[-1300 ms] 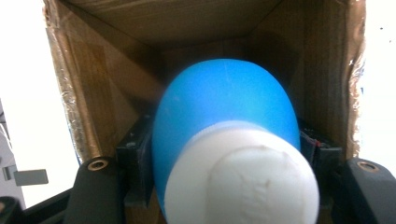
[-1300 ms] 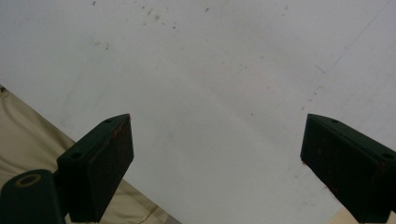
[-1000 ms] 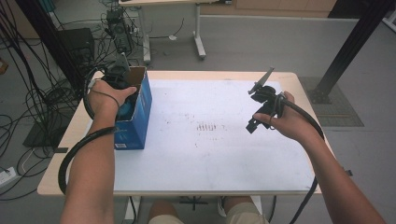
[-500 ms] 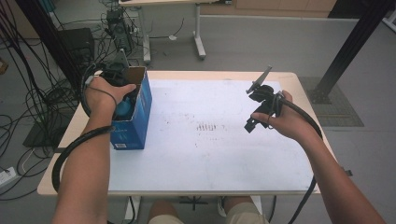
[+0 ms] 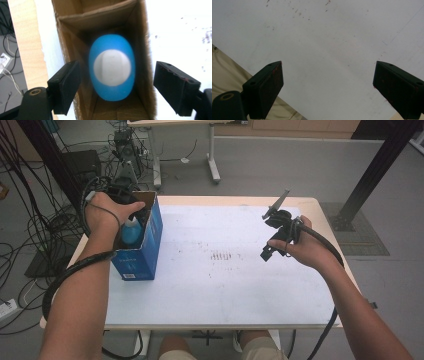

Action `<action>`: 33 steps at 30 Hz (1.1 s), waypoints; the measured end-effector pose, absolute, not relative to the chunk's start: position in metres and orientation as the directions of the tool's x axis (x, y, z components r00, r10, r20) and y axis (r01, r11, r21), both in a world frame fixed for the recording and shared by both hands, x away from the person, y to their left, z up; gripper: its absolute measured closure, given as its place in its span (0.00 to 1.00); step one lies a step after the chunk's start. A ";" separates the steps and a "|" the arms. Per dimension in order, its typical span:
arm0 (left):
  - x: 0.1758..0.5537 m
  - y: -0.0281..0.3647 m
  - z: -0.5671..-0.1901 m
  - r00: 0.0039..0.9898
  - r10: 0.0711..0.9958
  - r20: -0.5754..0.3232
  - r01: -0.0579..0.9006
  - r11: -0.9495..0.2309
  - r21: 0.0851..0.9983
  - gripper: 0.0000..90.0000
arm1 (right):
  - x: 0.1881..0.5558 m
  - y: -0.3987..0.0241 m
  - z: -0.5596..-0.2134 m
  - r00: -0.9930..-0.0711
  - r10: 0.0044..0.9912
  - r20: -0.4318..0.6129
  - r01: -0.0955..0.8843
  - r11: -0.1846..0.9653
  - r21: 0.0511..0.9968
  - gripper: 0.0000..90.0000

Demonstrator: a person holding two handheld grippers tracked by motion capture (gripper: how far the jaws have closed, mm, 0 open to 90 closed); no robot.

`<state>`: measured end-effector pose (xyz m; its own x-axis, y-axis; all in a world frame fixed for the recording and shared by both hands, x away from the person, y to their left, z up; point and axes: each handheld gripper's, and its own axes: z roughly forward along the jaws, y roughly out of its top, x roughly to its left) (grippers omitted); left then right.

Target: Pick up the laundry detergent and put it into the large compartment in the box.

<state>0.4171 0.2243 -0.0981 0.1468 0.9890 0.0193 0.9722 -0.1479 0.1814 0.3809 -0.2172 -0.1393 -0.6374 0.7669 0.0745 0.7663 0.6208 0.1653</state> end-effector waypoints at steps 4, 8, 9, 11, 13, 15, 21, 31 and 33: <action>0.415 0.217 -0.090 0.175 0.985 0.012 0.963 -0.174 0.207 0.20 | 0.381 -0.217 -0.138 -0.640 0.764 0.074 0.764 0.624 0.167 0.11; 0.416 0.205 -0.084 0.205 0.979 0.005 0.952 -0.201 0.229 0.17 | 0.381 -0.217 -0.137 -0.638 0.767 0.072 0.765 0.621 0.169 0.11; 0.416 0.202 -0.083 0.212 0.977 0.000 0.950 -0.206 0.235 0.16 | 0.381 -0.217 -0.137 -0.639 0.766 0.071 0.765 0.622 0.169 0.11; 0.417 0.196 -0.081 0.230 0.973 -0.006 0.945 -0.222 0.241 0.16 | 0.381 -0.218 -0.137 -0.636 0.768 0.071 0.766 0.619 0.170 0.10; 0.419 0.189 -0.080 0.254 0.967 -0.008 0.939 -0.244 0.243 0.15 | 0.380 -0.219 -0.137 -0.636 0.768 0.072 0.767 0.619 0.170 0.10; 0.420 0.180 -0.078 0.281 0.960 -0.012 0.929 -0.269 0.253 0.13 | 0.380 -0.219 -0.137 -0.633 0.771 0.074 0.770 0.616 0.169 0.10; 0.423 0.158 -0.076 0.338 0.940 -0.032 0.908 -0.317 0.274 0.12 | 0.381 -0.220 -0.139 -0.630 0.773 0.074 0.773 0.614 0.161 0.10; 0.431 0.138 -0.081 0.392 0.917 -0.066 0.889 -0.360 0.284 0.11 | 0.381 -0.221 -0.142 -0.629 0.773 0.075 0.773 0.614 0.157 0.10; 0.431 0.135 -0.082 0.403 0.913 -0.065 0.884 -0.369 0.286 0.11 | 0.381 -0.220 -0.142 -0.630 0.773 0.073 0.773 0.615 0.156 0.10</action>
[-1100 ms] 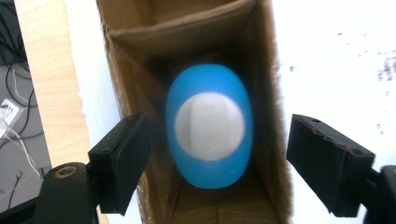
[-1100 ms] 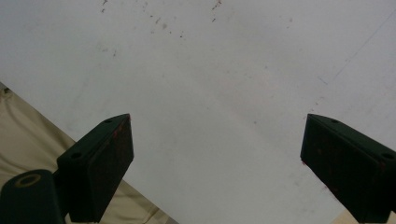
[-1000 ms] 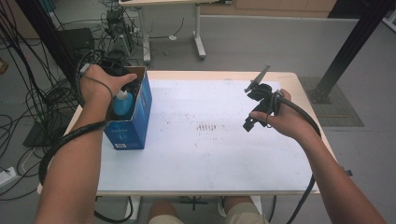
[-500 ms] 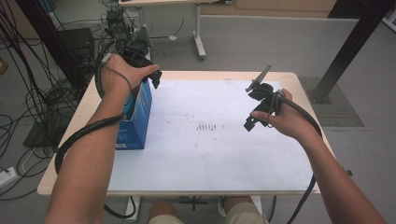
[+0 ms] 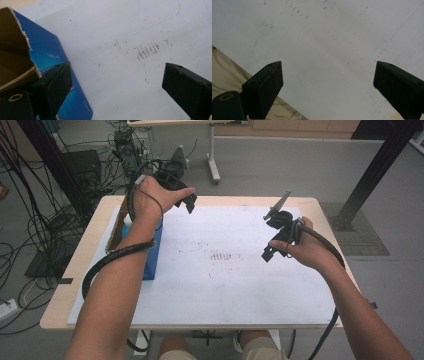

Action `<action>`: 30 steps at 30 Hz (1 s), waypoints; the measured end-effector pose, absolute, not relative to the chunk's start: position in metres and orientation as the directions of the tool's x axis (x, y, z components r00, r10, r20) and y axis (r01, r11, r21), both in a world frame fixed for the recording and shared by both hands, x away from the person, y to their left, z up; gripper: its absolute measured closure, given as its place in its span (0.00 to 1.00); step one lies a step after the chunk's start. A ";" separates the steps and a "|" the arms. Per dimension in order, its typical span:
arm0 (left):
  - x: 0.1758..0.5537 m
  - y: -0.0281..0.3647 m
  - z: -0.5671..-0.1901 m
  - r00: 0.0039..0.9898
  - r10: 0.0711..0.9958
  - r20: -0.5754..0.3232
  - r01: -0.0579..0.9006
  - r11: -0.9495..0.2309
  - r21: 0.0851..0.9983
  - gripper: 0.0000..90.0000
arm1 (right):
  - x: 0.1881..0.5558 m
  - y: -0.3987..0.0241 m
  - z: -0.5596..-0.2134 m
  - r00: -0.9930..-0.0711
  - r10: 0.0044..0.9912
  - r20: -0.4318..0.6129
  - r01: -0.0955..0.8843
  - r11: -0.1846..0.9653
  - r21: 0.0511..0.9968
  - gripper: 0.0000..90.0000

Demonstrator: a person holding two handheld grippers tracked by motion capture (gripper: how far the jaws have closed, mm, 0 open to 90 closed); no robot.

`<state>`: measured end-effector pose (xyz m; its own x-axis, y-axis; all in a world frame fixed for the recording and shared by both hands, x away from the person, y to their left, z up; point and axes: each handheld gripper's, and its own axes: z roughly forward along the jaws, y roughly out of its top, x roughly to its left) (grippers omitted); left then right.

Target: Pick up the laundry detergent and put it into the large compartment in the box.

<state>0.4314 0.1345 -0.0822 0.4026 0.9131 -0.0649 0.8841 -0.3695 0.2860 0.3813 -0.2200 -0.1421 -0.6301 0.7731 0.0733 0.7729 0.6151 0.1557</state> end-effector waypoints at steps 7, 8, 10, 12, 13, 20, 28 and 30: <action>0.434 0.128 -0.086 0.421 0.904 -0.077 0.877 -0.383 0.291 0.11 | 0.382 -0.217 -0.143 -0.634 0.770 0.076 0.770 0.619 0.155 0.10; 0.434 0.128 -0.086 0.423 0.903 -0.080 0.876 -0.385 0.291 0.11 | 0.382 -0.217 -0.143 -0.634 0.769 0.077 0.770 0.619 0.155 0.10; 0.434 0.127 -0.086 0.421 0.903 -0.082 0.876 -0.381 0.297 0.11 | 0.382 -0.216 -0.143 -0.635 0.769 0.075 0.769 0.620 0.156 0.10; 0.435 0.126 -0.086 0.427 0.900 -0.085 0.874 -0.386 0.296 0.11 | 0.382 -0.216 -0.143 -0.636 0.768 0.075 0.768 0.621 0.155 0.10; 0.435 0.125 -0.086 0.429 0.899 -0.085 0.873 -0.388 0.296 0.11 | 0.382 -0.216 -0.143 -0.637 0.767 0.074 0.768 0.622 0.155 0.10; 0.436 0.122 -0.085 0.441 0.893 -0.091 0.867 -0.398 0.299 0.11 | 0.382 -0.216 -0.143 -0.637 0.767 0.075 0.768 0.622 0.155 0.10; 0.438 0.117 -0.087 0.451 0.887 -0.097 0.864 -0.408 0.295 0.11 | 0.382 -0.218 -0.142 -0.632 0.771 0.074 0.771 0.617 0.155 0.10; 0.438 0.115 -0.087 0.454 0.886 -0.095 0.864 -0.411 0.293 0.11 | 0.381 -0.219 -0.142 -0.632 0.771 0.075 0.771 0.617 0.157 0.10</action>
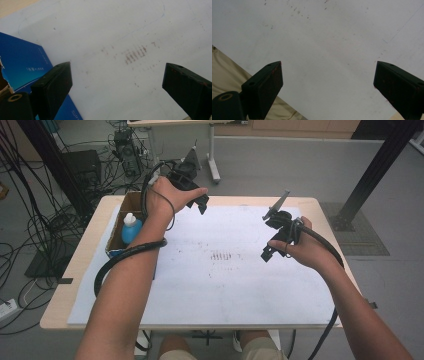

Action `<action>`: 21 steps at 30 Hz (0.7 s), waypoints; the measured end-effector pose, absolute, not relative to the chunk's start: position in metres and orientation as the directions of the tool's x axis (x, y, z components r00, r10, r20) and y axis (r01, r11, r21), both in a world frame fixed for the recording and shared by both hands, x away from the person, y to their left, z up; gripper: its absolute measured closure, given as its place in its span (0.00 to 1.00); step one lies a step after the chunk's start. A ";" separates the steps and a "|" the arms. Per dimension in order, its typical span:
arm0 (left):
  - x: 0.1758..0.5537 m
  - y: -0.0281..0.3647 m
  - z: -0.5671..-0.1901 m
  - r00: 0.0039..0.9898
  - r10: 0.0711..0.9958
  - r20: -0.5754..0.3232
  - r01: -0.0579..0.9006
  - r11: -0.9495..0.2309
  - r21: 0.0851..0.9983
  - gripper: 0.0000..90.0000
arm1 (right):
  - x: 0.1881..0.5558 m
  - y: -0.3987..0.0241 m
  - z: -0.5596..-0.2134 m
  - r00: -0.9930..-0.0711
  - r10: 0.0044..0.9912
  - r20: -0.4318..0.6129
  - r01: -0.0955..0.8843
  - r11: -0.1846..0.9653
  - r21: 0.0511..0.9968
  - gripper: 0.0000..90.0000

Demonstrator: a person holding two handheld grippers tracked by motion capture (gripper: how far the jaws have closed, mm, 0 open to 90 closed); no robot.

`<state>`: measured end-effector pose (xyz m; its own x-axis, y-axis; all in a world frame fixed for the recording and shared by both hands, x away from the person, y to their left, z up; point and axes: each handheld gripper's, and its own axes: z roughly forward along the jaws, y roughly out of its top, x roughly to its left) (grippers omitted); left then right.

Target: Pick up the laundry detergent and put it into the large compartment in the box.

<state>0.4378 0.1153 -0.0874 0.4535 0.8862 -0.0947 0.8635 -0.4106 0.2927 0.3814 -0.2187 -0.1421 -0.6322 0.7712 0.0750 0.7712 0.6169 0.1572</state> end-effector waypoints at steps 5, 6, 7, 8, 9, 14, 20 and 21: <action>0.437 0.114 -0.086 0.457 0.885 -0.094 0.861 -0.413 0.296 0.11 | 0.382 -0.219 -0.143 -0.634 0.770 0.075 0.770 0.618 0.156 0.10; 0.438 0.115 -0.086 0.458 0.884 -0.096 0.861 -0.414 0.296 0.11 | 0.382 -0.219 -0.143 -0.633 0.771 0.075 0.771 0.618 0.156 0.10; 0.438 0.115 -0.085 0.458 0.884 -0.096 0.861 -0.414 0.296 0.11 | 0.382 -0.219 -0.143 -0.635 0.768 0.075 0.769 0.620 0.156 0.10; 0.438 0.115 -0.085 0.458 0.884 -0.095 0.861 -0.414 0.296 0.11 | 0.382 -0.219 -0.143 -0.636 0.768 0.075 0.768 0.621 0.156 0.10; 0.438 0.115 -0.086 0.458 0.884 -0.095 0.861 -0.414 0.296 0.11 | 0.382 -0.218 -0.143 -0.634 0.769 0.077 0.770 0.619 0.156 0.10; 0.438 0.116 -0.087 0.457 0.884 -0.100 0.862 -0.412 0.296 0.11 | 0.383 -0.217 -0.144 -0.639 0.765 0.076 0.766 0.624 0.156 0.10; 0.437 0.118 -0.086 0.454 0.885 -0.101 0.863 -0.408 0.298 0.11 | 0.382 -0.216 -0.143 -0.638 0.766 0.074 0.766 0.623 0.157 0.10; 0.437 0.118 -0.086 0.454 0.885 -0.102 0.863 -0.409 0.298 0.11 | 0.382 -0.216 -0.143 -0.638 0.766 0.074 0.766 0.623 0.157 0.10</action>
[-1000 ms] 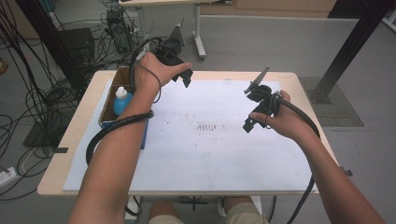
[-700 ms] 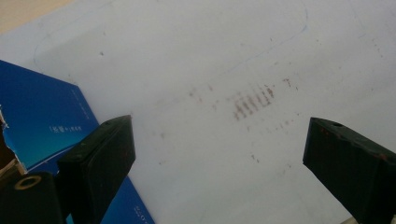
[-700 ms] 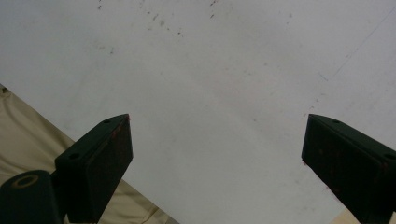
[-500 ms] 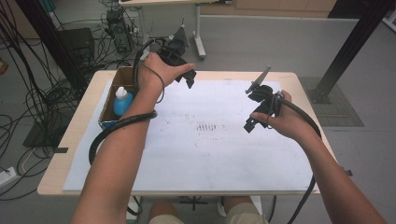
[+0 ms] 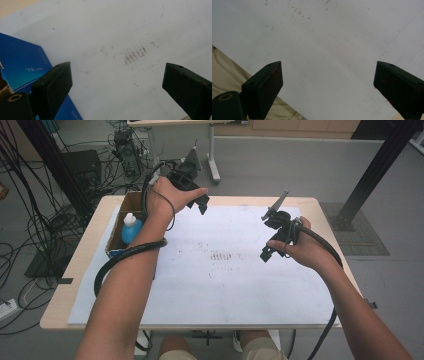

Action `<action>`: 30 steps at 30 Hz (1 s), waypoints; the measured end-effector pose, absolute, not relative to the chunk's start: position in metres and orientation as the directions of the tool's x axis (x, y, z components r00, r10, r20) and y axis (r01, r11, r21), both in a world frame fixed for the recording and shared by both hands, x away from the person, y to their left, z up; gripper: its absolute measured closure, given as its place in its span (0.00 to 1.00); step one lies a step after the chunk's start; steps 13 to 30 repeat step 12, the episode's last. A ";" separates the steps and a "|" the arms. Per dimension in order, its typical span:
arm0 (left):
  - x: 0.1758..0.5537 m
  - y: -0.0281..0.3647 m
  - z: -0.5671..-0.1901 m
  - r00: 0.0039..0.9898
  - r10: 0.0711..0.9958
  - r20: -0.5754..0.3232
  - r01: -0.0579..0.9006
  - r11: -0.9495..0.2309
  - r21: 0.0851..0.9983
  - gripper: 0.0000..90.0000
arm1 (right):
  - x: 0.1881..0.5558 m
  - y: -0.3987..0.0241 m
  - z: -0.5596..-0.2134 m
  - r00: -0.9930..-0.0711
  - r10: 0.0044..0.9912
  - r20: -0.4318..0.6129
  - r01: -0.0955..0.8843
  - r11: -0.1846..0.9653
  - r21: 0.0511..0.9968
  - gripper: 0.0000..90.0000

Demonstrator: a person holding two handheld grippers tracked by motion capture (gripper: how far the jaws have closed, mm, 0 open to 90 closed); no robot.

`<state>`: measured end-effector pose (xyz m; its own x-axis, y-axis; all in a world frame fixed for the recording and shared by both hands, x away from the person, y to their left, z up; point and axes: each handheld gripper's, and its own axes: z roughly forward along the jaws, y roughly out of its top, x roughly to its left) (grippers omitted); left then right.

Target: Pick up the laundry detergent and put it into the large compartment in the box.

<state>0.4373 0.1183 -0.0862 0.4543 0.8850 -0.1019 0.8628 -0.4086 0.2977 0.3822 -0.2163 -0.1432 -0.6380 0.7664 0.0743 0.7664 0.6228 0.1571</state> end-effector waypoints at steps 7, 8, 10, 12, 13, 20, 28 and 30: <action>0.437 0.118 -0.086 0.458 0.883 -0.104 0.861 -0.412 0.300 0.11 | 0.382 -0.216 -0.144 -0.638 0.766 0.077 0.766 0.623 0.156 0.10; 0.436 0.119 -0.086 0.459 0.882 -0.105 0.860 -0.412 0.302 0.11 | 0.382 -0.216 -0.144 -0.639 0.766 0.077 0.766 0.623 0.156 0.10; 0.436 0.118 -0.087 0.459 0.882 -0.106 0.860 -0.412 0.300 0.11 | 0.382 -0.216 -0.145 -0.638 0.767 0.077 0.767 0.622 0.158 0.10; 0.436 0.118 -0.087 0.460 0.882 -0.104 0.860 -0.413 0.300 0.11 | 0.382 -0.216 -0.145 -0.639 0.765 0.078 0.766 0.624 0.156 0.10; 0.436 0.118 -0.087 0.460 0.882 -0.104 0.860 -0.413 0.300 0.11 | 0.382 -0.216 -0.145 -0.639 0.765 0.078 0.766 0.624 0.156 0.10; 0.436 0.118 -0.087 0.460 0.882 -0.104 0.860 -0.413 0.300 0.11 | 0.382 -0.216 -0.145 -0.639 0.765 0.078 0.766 0.624 0.156 0.10; 0.436 0.118 -0.087 0.460 0.882 -0.104 0.860 -0.413 0.300 0.11 | 0.382 -0.216 -0.145 -0.639 0.765 0.078 0.766 0.624 0.156 0.10; 0.436 0.118 -0.087 0.460 0.882 -0.104 0.860 -0.413 0.300 0.11 | 0.382 -0.216 -0.145 -0.639 0.765 0.078 0.766 0.624 0.156 0.10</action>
